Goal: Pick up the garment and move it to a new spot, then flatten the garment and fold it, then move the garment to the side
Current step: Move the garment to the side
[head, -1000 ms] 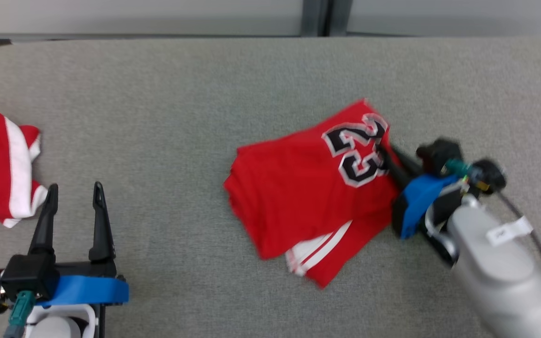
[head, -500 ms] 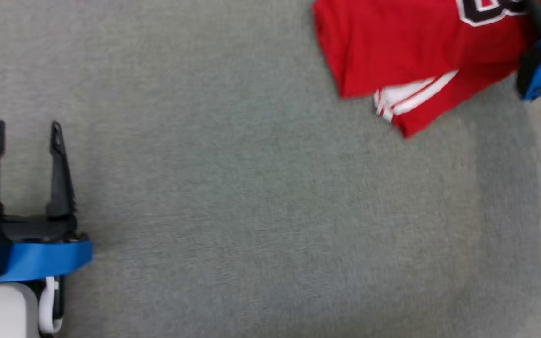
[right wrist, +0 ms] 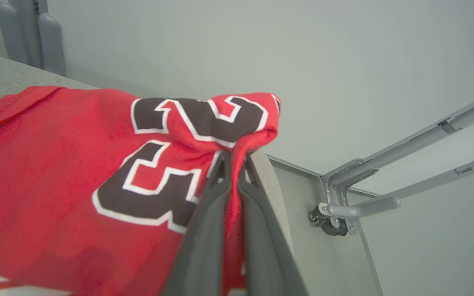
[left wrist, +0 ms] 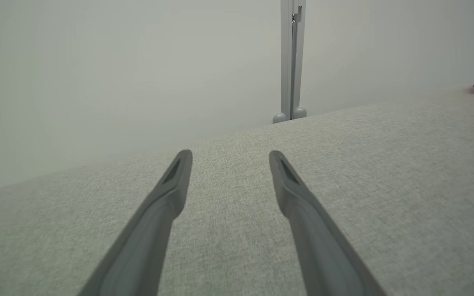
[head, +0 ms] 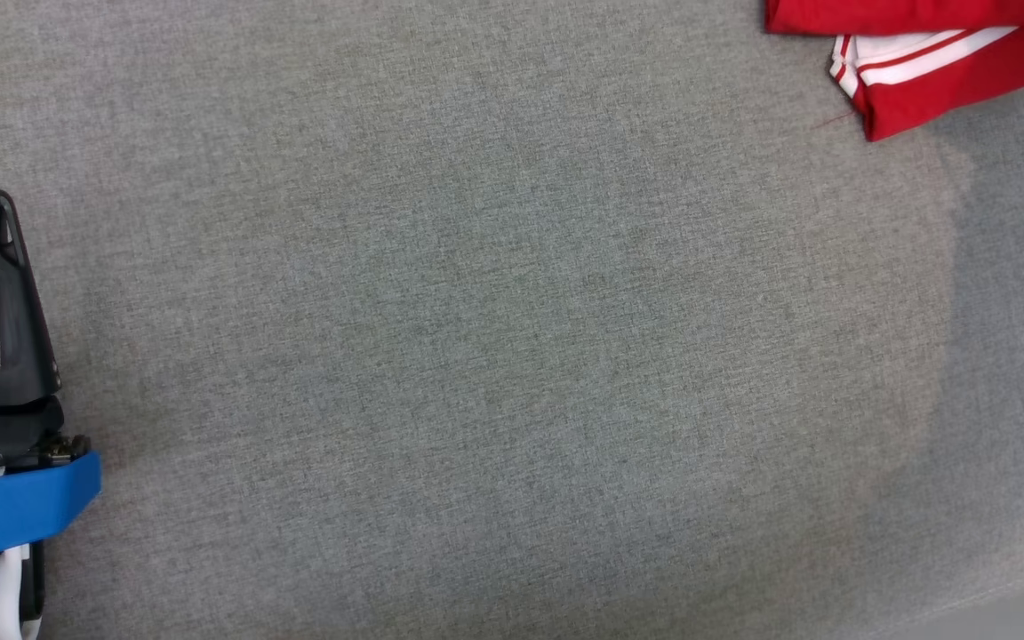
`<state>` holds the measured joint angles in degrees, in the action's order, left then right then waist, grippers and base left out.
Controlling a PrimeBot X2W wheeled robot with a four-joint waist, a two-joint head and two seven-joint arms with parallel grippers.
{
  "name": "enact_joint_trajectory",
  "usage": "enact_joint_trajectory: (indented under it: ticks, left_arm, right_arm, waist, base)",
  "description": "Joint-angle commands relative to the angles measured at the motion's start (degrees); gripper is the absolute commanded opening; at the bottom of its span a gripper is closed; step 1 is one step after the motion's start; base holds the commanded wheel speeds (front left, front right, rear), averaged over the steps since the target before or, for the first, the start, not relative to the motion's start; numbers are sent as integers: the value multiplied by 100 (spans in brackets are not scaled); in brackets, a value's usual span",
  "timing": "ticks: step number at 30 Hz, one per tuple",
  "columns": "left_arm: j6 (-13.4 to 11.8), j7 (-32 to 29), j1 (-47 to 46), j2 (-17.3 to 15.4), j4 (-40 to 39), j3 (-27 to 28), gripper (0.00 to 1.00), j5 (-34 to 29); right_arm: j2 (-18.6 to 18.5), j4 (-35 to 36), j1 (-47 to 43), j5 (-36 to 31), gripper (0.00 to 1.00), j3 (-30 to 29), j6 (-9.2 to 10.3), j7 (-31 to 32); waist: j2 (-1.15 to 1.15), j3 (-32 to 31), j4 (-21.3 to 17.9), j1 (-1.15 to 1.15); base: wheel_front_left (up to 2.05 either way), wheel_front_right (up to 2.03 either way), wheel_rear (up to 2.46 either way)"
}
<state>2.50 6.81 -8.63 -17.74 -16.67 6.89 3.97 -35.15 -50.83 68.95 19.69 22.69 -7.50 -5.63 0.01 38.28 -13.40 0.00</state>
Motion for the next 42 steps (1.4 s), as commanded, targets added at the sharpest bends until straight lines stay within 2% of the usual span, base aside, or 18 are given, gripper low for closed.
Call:
enact_joint_trajectory:
  ticks: [1, 4, 5, 6, 7, 13, 18, 22, 30, 37, 38, 40, 42]
  left_arm:
    - [-19, -23, -2, -39, -59, 40, 100, 17]
    - [-32, -56, 17, -67, -106, 56, 100, 33]
    - [-34, -49, 15, -64, -110, 41, 100, 37]
    - [-40, -38, 15, -54, -100, 23, 100, 38]
    - [-54, -18, 11, -35, -90, 11, 100, 50]
    - [-87, 171, 54, 115, 236, -126, 100, 113]
    - [-138, 364, 203, 274, 633, -192, 100, 204]
    - [-180, 506, 401, 405, 931, -210, 100, 295]
    - [-218, 681, 756, 621, 1451, -287, 100, 419]
    - [-190, 751, 968, 755, 1852, -383, 100, 501]
    - [-190, 751, 968, 755, 1852, -383, 100, 501]
    - [-171, 754, 1035, 781, 2003, -426, 100, 531]
    - [-171, 759, 1066, 783, 2041, -436, 100, 539]
  right_arm:
    - [41, -71, 199, -46, 0, 57, 1, -70]
    - [187, -270, 397, -164, 0, 179, 1, -157]
    - [223, -357, 458, -209, 47, 191, 1, -181]
    - [250, -471, 509, -233, 83, 185, 1, -201]
    - [255, -559, 570, -286, 100, 165, 1, -252]
    - [402, -958, 572, -518, 100, 60, 1, -653]
    - [635, -775, 202, -462, 100, -20, 1, -917]
    - [895, -63, -352, -433, 100, -61, 0, -962]
    - [1482, 1756, -2355, -568, 100, -653, 1, -962]
    - [1944, 2742, -4141, -646, 100, -1478, 1, -963]
    - [1944, 2742, -4141, -646, 100, -1478, 1, -963]
    - [2142, 3074, -4837, -716, 100, -1827, 0, -963]
    - [2220, 3173, -5041, -738, 100, -1902, 0, -963]
  waist:
    - [-1, 15, -4, 0]
    - [-1, 26, -5, 0]
    - [-1, 15, 12, 0]
    - [-1, -13, 36, 0]
    - [-1, -40, 63, 0]
    - [-1, -441, 287, 0]
    - [-1, -953, 482, 0]
    - [-1, -1412, 622, 0]
    - [-1, -2196, 922, 0]
    - [-1, -2781, 1227, 0]
    - [-1, -2781, 1227, 0]
    - [-1, -2996, 1317, 0]
    - [-1, -3056, 1335, 0]
  base:
    - [0, 0, 0]
    - [0, 0, 0]
    - [0, 0, 0]
    - [0, 0, 0]
    - [0, 0, 0]
    - [0, 0, 0]
    - [0, 0, 0]
    - [0, 0, 0]
    - [0, 0, 0]
    - [0, 0, 0]
    - [0, 0, 0]
    - [0, 0, 0]
    - [0, 0, 0]
